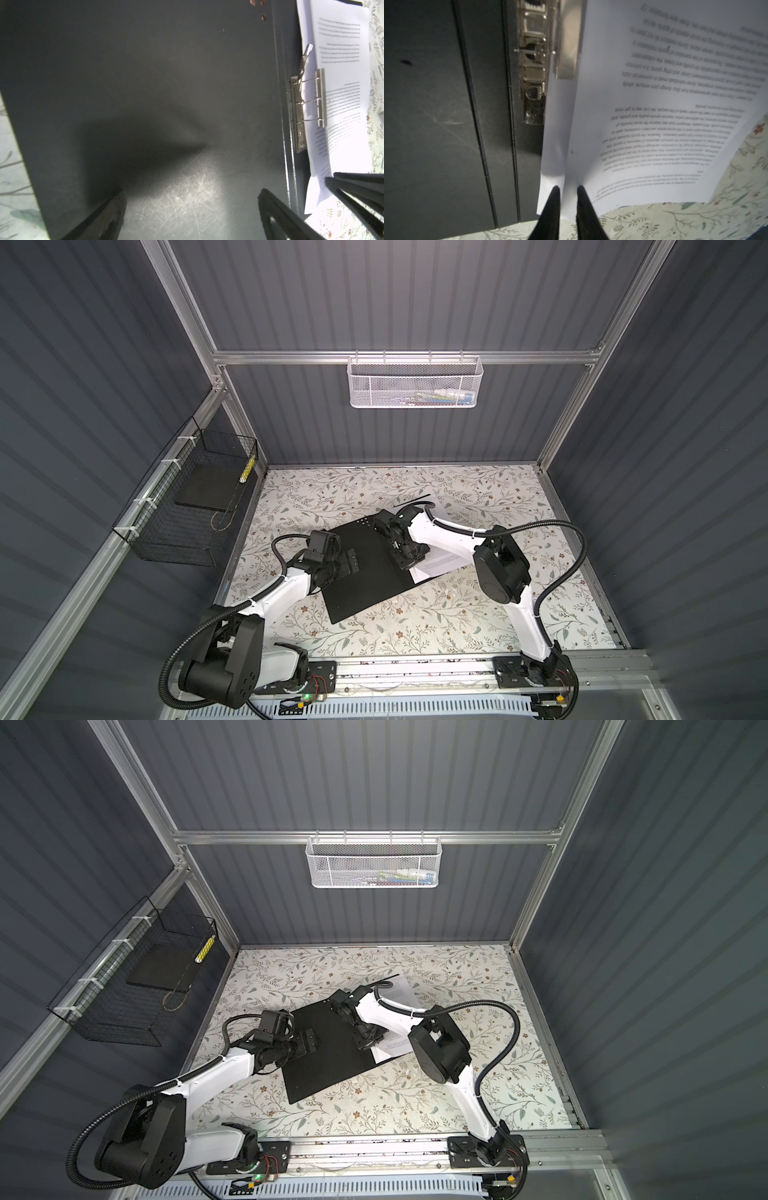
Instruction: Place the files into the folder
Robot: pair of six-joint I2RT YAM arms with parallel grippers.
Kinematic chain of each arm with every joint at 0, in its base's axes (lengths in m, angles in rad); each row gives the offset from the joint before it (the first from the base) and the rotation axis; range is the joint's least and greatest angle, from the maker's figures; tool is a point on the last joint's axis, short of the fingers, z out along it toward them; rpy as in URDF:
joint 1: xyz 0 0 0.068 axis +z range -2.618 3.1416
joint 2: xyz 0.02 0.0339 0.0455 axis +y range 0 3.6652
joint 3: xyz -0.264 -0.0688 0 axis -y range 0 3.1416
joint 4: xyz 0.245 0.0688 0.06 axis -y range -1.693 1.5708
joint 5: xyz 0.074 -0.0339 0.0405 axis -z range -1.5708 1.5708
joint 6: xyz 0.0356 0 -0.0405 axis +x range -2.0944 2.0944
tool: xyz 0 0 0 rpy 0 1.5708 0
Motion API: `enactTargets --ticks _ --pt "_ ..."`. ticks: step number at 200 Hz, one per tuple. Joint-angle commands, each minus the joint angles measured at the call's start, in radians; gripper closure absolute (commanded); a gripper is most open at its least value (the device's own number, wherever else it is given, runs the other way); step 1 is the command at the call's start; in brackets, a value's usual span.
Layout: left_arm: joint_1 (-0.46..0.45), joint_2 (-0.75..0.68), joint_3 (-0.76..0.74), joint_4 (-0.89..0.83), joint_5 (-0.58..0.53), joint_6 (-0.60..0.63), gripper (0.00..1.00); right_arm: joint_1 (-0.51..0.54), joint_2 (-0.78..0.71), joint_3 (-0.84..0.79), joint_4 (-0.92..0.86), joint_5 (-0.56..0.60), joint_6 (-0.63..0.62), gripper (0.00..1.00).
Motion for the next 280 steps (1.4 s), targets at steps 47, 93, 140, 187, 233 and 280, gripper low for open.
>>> enactTargets --ticks 47,93,140,187,233,280 --pt "0.007 -0.035 0.007 -0.055 -0.027 -0.001 0.0 -0.01 -0.079 0.077 -0.004 -0.046 -0.016 0.4" --pt "0.007 -0.035 0.011 -0.059 -0.048 -0.011 0.0 -0.219 -0.319 -0.147 0.246 -0.242 -0.005 0.27" --pt "0.007 0.017 0.032 -0.072 -0.051 -0.058 0.0 -0.478 -0.323 -0.273 0.375 -0.286 -0.062 0.2" --pt "0.007 0.052 0.062 -0.111 -0.1 -0.094 0.0 -0.61 -0.283 -0.335 0.476 -0.398 -0.07 0.18" --pt "0.008 0.053 0.047 -0.094 -0.096 -0.102 0.0 -0.668 -0.243 -0.347 0.518 -0.465 -0.065 0.14" --pt "0.007 0.069 0.03 -0.067 -0.072 -0.097 0.0 -0.677 -0.171 -0.283 0.506 -0.482 -0.078 0.12"
